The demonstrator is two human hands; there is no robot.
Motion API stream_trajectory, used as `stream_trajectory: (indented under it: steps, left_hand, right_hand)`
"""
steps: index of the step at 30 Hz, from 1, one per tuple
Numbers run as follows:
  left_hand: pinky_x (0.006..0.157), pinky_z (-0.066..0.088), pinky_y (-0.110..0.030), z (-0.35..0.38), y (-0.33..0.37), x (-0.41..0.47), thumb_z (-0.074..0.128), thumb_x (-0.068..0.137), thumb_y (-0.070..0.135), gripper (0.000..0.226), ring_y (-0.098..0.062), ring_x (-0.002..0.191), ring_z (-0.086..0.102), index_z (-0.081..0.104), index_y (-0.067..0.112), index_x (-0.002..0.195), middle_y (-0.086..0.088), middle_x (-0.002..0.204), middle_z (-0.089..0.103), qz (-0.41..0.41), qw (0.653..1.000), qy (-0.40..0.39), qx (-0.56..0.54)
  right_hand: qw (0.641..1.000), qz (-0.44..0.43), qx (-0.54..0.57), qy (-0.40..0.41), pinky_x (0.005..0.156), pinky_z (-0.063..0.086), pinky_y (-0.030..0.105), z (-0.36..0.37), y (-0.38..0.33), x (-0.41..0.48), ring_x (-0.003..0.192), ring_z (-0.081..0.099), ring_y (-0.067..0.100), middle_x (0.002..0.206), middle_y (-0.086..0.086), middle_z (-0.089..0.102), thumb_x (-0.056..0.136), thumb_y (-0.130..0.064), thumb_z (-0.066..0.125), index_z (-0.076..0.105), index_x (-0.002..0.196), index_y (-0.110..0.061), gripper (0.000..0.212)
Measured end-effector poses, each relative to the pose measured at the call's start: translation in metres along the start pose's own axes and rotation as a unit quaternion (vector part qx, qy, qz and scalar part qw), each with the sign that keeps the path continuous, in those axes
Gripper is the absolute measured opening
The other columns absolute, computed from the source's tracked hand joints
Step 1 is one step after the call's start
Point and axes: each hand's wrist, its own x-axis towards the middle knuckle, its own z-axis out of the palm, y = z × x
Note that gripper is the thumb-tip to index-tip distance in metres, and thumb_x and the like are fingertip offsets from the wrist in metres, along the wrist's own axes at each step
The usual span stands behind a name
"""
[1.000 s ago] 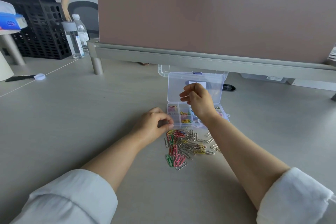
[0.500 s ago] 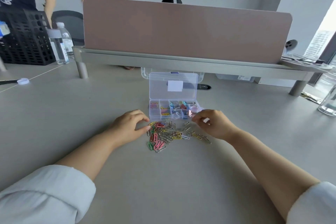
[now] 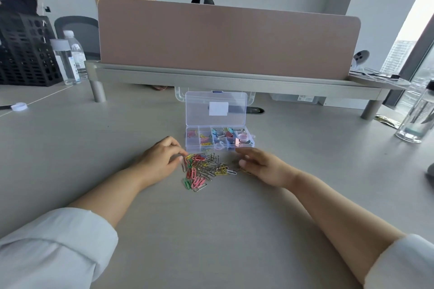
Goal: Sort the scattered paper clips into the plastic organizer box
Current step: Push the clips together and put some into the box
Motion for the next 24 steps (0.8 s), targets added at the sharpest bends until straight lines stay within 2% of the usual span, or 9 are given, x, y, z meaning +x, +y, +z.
stream_trajectory:
  steps: [2, 4, 7, 10, 14, 17, 21, 23, 24]
  left_hand:
    - [0.096, 0.043, -0.034, 0.001, -0.001, 0.003, 0.046, 0.091, 0.008, 0.029, -0.022, 0.108, 0.056, 0.055, 0.012, 0.118, -0.006, 0.121, 0.051, -0.005, 1.0, 0.01, -0.012]
    - [0.101, 0.039, -0.033, 0.003, -0.003, 0.007, 0.039, 0.092, 0.002, 0.043, -0.022, 0.117, 0.051, 0.043, 0.015, 0.132, -0.006, 0.133, 0.046, -0.002, 1.0, 0.002, -0.002]
    - [0.111, 0.031, -0.034, 0.005, -0.011, 0.011, 0.033, 0.091, -0.002, 0.056, -0.023, 0.132, 0.037, 0.034, 0.026, 0.14, -0.002, 0.147, 0.035, 0.02, 0.998, -0.035, 0.054]
    - [0.113, 0.028, -0.032, 0.006, -0.015, 0.014, 0.031, 0.09, -0.003, 0.059, -0.021, 0.135, 0.034, 0.034, 0.029, 0.14, 0.002, 0.15, 0.033, 0.018, 0.997, -0.041, 0.066]
    - [0.109, 0.031, -0.027, 0.004, -0.014, 0.015, 0.031, 0.088, -0.008, 0.057, -0.018, 0.131, 0.039, 0.043, 0.023, 0.134, 0.001, 0.145, 0.04, 0.015, 0.999, -0.023, 0.023]
    - [0.093, 0.034, -0.019, 0.002, -0.012, 0.015, 0.031, 0.087, -0.011, 0.055, -0.015, 0.11, 0.049, 0.054, 0.021, 0.125, 0.002, 0.136, 0.05, -0.001, 1.0, 0.001, -0.025]
    - [0.09, 0.039, -0.02, 0.002, -0.013, 0.015, 0.035, 0.087, -0.01, 0.047, -0.02, 0.107, 0.056, 0.068, 0.018, 0.106, -0.003, 0.118, 0.06, -0.005, 0.996, 0.057, -0.066]
    - [0.087, 0.043, -0.026, 0.002, -0.014, 0.015, 0.04, 0.087, -0.007, 0.041, -0.022, 0.099, 0.059, 0.071, 0.017, 0.1, -0.001, 0.108, 0.061, -0.012, 0.994, 0.072, -0.078]
    - [0.084, 0.043, -0.022, 0.003, -0.014, 0.016, 0.042, 0.088, -0.005, 0.039, -0.022, 0.095, 0.06, 0.072, 0.017, 0.099, 0.001, 0.104, 0.06, -0.016, 0.993, 0.077, -0.085]
  right_hand:
    - [0.994, -0.022, -0.094, -0.059, 0.116, 0.013, 0.022, 0.009, -0.006, -0.003, 0.144, 0.019, 0.013, 0.156, 0.0, 0.02, 0.089, -0.046, 0.05, 0.021, 0.146, -0.016, 0.07]
    - [0.982, -0.047, -0.168, -0.079, 0.119, 0.005, 0.029, 0.022, -0.019, -0.003, 0.146, 0.005, 0.013, 0.159, -0.002, 0.005, 0.082, -0.061, 0.047, 0.007, 0.148, -0.019, 0.089]
    - [0.978, -0.061, -0.188, -0.064, 0.12, 0.006, 0.033, 0.036, -0.036, 0.008, 0.146, 0.003, 0.015, 0.159, -0.002, 0.006, 0.076, -0.069, 0.048, 0.005, 0.148, -0.02, 0.096]
    - [0.981, -0.08, -0.174, -0.033, 0.118, 0.015, 0.036, 0.045, -0.046, 0.022, 0.142, 0.014, 0.021, 0.152, 0.0, 0.022, 0.075, -0.067, 0.051, 0.019, 0.145, -0.019, 0.091]
    - [0.974, -0.118, -0.191, 0.011, 0.113, 0.027, 0.038, 0.05, -0.052, 0.039, 0.129, 0.03, 0.026, 0.137, 0.005, 0.041, 0.077, -0.065, 0.051, 0.04, 0.136, -0.024, 0.073]
    - [0.972, -0.153, -0.17, 0.046, 0.102, 0.04, 0.038, 0.052, -0.052, 0.046, 0.117, 0.044, 0.027, 0.121, 0.007, 0.053, 0.081, -0.053, 0.057, 0.057, 0.12, -0.02, 0.052]
    - [0.975, -0.147, -0.155, 0.062, 0.083, 0.05, 0.037, 0.049, -0.049, 0.047, 0.103, 0.056, 0.027, 0.111, 0.007, 0.06, 0.086, -0.044, 0.057, 0.059, 0.106, -0.011, 0.038]
    - [0.976, -0.136, -0.161, 0.063, 0.08, 0.051, 0.04, 0.047, -0.047, 0.048, 0.099, 0.059, 0.029, 0.108, 0.009, 0.063, 0.087, -0.044, 0.054, 0.059, 0.104, -0.009, 0.039]
    - [0.975, -0.133, -0.165, 0.063, 0.079, 0.051, 0.041, 0.047, -0.046, 0.048, 0.098, 0.059, 0.03, 0.107, 0.01, 0.064, 0.087, -0.044, 0.054, 0.058, 0.102, -0.007, 0.04]
